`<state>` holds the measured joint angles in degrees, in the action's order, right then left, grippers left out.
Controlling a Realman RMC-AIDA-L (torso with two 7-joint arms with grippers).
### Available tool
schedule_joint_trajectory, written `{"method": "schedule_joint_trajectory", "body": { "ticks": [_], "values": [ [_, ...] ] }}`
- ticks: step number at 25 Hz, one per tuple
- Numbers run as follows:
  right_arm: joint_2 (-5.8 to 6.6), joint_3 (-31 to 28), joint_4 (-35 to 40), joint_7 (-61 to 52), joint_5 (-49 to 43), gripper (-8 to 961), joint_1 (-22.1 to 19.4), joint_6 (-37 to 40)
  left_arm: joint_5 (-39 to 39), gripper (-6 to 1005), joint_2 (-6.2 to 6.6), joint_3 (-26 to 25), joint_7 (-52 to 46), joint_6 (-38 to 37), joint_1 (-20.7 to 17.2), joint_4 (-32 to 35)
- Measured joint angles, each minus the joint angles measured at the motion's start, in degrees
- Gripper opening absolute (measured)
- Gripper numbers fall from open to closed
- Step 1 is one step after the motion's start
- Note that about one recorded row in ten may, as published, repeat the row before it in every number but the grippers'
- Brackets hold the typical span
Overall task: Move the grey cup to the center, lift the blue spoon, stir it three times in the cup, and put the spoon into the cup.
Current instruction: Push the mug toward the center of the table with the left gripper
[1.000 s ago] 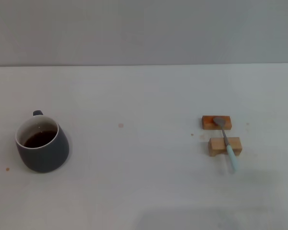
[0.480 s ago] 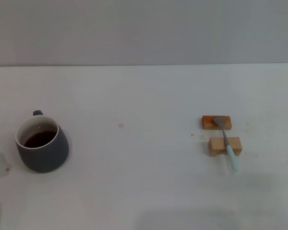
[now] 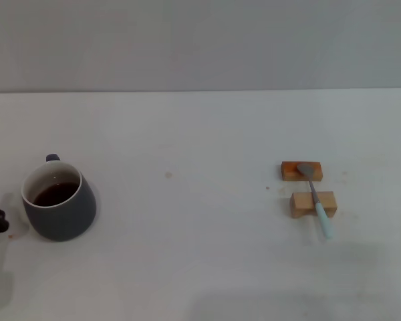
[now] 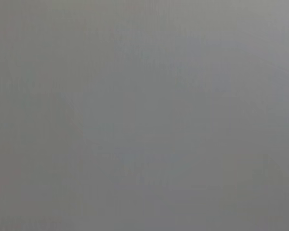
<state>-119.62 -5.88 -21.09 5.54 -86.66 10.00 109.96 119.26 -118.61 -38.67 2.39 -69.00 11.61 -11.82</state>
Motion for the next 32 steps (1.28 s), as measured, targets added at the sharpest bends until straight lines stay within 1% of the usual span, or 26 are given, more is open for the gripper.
{"method": "schedule_joint_trajectory", "body": {
  "ticks": [18, 24, 26, 27, 28, 32],
  "values": [
    [0.0, 0.0, -0.1, 0.0, 0.0, 773, 0.4, 0.0, 0.0, -1, -0.12, 5.7, -0.3, 0.6, 1.3, -2.0],
    [0.0, 0.0, -0.5, 0.0, 0.0, 773, 0.1, 0.0, 0.0, -1, -0.12, 8.6, -0.4, 0.6, 1.7, -3.6],
    [0.0, 0.0, -0.5, 0.0, 0.0, 773, 0.0, 0.0, 0.0, -1, -0.12, 8.6, -0.4, 0.6, 1.7, -3.6],
    [0.0, 0.1, -0.6, 0.0, 0.0, 773, 0.0, 0.0, 0.0, -1, -0.15, 9.4, -0.5, 0.6, 1.9, -3.7],
    [0.0, 0.3, -0.6, 0.0, 0.0, 773, 0.0, 0.0, 0.0, -1, -0.19, 11.4, -0.7, 0.7, 2.4, -4.0],
    [0.0, 0.6, -0.6, 0.0, 0.0, 773, 0.0, 0.1, -0.1, -1, -0.22, 12.6, -0.6, 0.9, 2.6, -4.2]
  ]
}}
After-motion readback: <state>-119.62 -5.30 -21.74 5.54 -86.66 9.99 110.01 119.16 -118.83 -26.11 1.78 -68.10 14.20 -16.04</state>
